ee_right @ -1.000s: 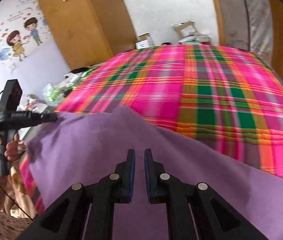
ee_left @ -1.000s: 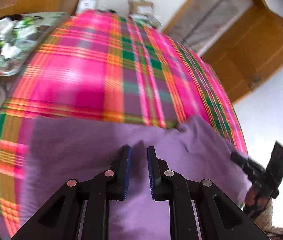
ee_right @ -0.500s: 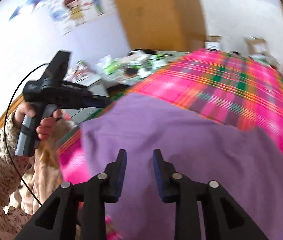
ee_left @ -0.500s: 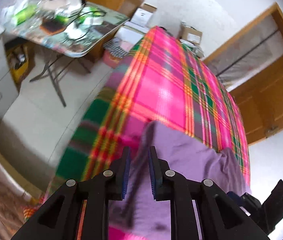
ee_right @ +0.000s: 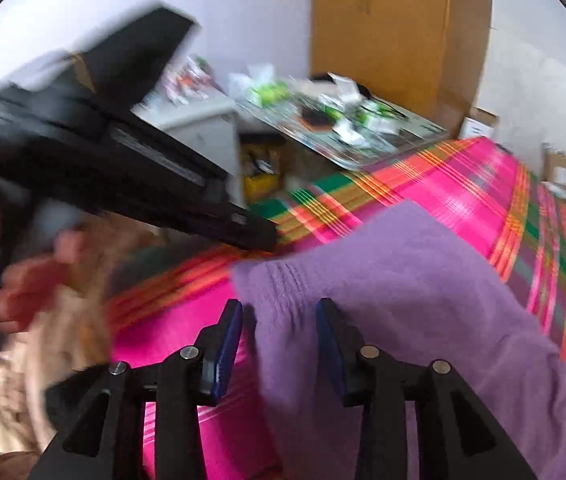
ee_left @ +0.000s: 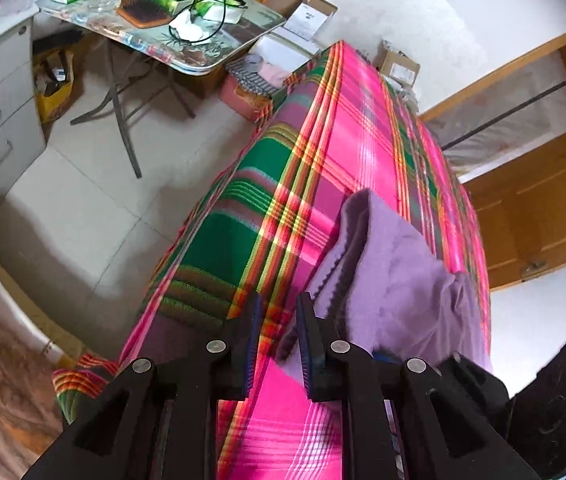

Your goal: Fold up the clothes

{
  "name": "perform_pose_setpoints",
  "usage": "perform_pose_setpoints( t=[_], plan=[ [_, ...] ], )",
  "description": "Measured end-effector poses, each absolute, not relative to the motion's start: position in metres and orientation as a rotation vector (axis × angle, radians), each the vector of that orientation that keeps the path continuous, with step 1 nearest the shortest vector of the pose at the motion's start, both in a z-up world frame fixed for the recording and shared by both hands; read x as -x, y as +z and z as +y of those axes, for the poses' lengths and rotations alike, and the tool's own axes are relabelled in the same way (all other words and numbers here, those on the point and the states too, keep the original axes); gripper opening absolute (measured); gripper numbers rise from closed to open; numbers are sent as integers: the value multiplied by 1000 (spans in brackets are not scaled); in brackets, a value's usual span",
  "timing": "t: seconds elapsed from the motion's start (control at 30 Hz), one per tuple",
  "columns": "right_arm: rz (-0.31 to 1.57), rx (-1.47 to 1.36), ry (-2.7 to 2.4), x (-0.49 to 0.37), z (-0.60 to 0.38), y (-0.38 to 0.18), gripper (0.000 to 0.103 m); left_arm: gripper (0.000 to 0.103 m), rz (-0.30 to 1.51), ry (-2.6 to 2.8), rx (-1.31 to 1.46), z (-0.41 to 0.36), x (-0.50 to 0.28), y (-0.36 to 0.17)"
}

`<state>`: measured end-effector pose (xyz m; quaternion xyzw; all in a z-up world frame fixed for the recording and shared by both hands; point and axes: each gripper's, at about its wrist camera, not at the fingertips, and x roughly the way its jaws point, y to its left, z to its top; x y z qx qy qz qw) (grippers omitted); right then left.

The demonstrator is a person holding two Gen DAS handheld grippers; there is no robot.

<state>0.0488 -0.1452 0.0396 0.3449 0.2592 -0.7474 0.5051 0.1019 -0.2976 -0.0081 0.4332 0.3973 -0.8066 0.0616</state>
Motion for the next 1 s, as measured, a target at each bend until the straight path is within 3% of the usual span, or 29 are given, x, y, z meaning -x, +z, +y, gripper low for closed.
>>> perform_pose_setpoints(
  t=[0.1, 0.13, 0.3, 0.47, 0.67, 0.77, 0.83, 1.0],
  plan=[
    [515, -849, -1810, -41, -138, 48, 15, 18, 1219, -2442, -1313, -297, -105, -10],
    [450, -864, -1812, -34, -133, 54, 13, 18, 1220, -2447, -1319, -296, -105, -11],
    [205, -883, -1833, -9, -116, 84, 12, 18, 1258, -2460, -1324, -297, -105, -13],
    [269, -871, -1815, -21, -134, 76, 12, 18, 1307, -2467, -1341, -294, -108, -15],
    [317, -939, -1777, -29, -150, 45, 17, 18, 1373, -2456, -1321, -300, -115, -18],
    [272, -968, -1760, -30, -146, 43, 24, 18, 1394, -2447, -1310, -305, -117, -18],
    [261, -970, -1751, -34, -145, 42, 36, 18, 1393, -2451, -1303, -307, -116, -17],
    [384, -887, -1816, -56, -151, 41, 42, 18, 1362, -2471, -1292, -310, -110, -10]
  ],
)
